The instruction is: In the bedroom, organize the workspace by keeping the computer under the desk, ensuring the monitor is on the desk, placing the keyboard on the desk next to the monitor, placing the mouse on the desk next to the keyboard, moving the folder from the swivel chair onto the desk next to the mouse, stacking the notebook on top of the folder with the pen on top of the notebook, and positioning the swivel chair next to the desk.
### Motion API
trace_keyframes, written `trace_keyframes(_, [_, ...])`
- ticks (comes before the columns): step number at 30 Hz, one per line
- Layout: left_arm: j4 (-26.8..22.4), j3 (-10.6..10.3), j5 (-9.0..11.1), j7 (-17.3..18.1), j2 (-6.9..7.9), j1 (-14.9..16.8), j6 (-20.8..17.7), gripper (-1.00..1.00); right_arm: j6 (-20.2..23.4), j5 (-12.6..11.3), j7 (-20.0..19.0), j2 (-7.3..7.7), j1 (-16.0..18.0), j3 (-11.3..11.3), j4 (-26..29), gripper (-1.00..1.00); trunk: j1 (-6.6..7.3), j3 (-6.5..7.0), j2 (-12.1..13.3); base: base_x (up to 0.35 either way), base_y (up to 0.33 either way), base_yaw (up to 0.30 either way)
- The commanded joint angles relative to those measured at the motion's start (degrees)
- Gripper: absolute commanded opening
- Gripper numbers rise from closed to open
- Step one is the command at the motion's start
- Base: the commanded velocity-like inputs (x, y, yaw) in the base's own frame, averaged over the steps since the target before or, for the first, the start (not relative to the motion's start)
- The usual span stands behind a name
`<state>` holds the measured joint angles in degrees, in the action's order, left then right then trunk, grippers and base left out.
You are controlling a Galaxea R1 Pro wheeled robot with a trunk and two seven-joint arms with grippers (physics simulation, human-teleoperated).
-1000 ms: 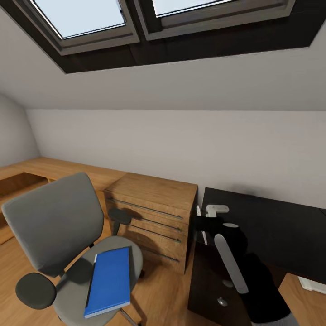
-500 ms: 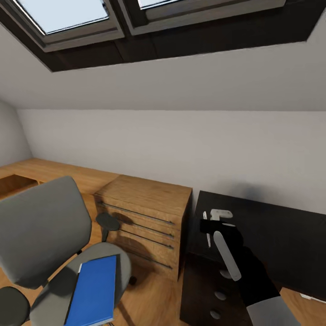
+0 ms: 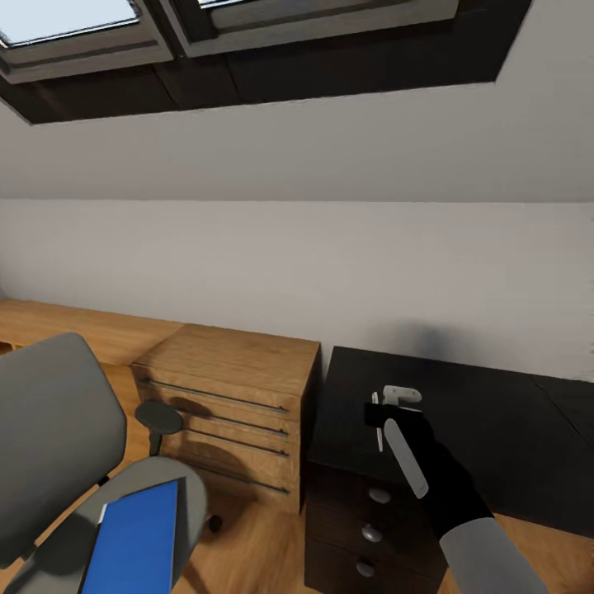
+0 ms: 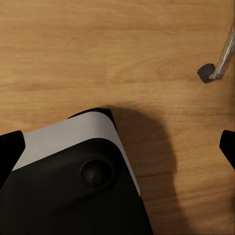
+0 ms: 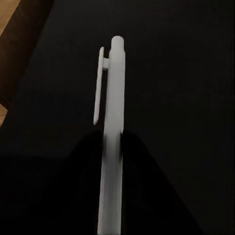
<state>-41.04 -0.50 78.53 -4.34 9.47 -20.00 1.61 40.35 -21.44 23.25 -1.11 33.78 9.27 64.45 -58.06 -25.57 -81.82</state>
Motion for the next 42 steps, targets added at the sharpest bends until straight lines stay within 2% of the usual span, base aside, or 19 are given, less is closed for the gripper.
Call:
trace_keyframes(1, [-0.18,-0.08,0.42,-0.32,0.02,-0.04,0.16,1.00,-0.09,-0.70,0.49,0.00,0.11,0.08,-0.14,-1.00,0.00,-0.05,-0.04,0.002,-0.002,-0.152])
trace_keyframes(14, [0.11,-0.03,0.60,-0.65,-0.06,-0.04,0.22,1.00,-1.39,-0.61,0.25,-0.22,0.31,0.05,-1.79,-1.00,0.00,-0.05,-0.04,0.031,-0.047,-0.038])
trace_keyframes(23, [0.17,-0.13,0.44,-0.75,-0.07,-0.04,0.31,1.00,-5.85,-0.57,-0.16,0.18,1.61,0.05,-7.73,-1.00,0.00,-0.05,-0.04,0.127,-0.172,-0.001])
trace_keyframes(42, [0.17,-0.11,0.47,-0.76,-0.06,-0.04,0.32,1.00,-6.55,-0.76,-0.24,-0.05,2.03,0.05,-10.63,-1.00,0.00,-0.05,-0.04,0.011,-0.014,0.000])
